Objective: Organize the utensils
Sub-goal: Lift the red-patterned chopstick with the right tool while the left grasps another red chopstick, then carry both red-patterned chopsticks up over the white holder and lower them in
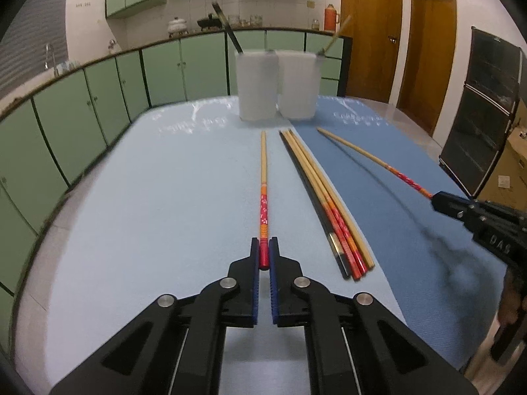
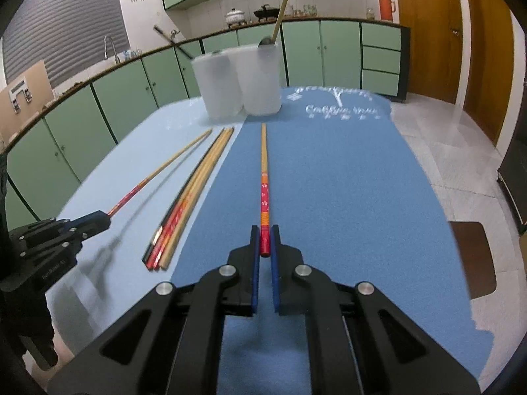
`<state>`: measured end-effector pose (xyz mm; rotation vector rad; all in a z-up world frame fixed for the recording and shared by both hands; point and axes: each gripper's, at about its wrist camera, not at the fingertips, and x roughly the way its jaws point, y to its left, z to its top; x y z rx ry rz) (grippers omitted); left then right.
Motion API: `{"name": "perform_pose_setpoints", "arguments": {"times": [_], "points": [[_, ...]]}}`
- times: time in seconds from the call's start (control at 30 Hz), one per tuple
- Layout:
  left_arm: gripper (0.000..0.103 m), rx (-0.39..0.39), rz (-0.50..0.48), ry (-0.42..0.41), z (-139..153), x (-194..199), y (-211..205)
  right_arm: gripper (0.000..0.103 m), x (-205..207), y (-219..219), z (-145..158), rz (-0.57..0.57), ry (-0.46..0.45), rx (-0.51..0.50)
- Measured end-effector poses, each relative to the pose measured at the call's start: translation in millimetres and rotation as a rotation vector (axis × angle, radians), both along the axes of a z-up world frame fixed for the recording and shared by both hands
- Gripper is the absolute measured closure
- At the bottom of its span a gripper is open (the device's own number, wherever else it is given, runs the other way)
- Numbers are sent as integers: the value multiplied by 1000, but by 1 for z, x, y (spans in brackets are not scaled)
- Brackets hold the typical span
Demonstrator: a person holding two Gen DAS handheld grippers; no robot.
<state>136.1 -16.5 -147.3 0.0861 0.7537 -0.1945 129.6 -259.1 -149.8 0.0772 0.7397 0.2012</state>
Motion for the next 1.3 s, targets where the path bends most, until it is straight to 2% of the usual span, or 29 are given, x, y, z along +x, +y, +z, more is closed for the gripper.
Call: {"name": "perform_pose_setpoints", "arguments": {"times": [0.4, 0.6, 0.87, 1.13, 1.3], "points": [[98, -17, -2, -149, 77, 1, 17, 98, 3, -19, 73, 27, -142, -8], [98, -42, -18, -223, 112, 9, 17, 98, 14, -22, 114, 60, -188, 25], [98, -46, -58, -288, 142, 19, 8, 98, 36, -24, 162, 90, -203, 59], [98, -57, -107, -325, 160, 29, -3, 98, 55, -18, 190, 129, -212, 36], [98, -69, -126, -357, 178, 39, -9, 98, 67, -20, 209, 142, -240, 58]]}}
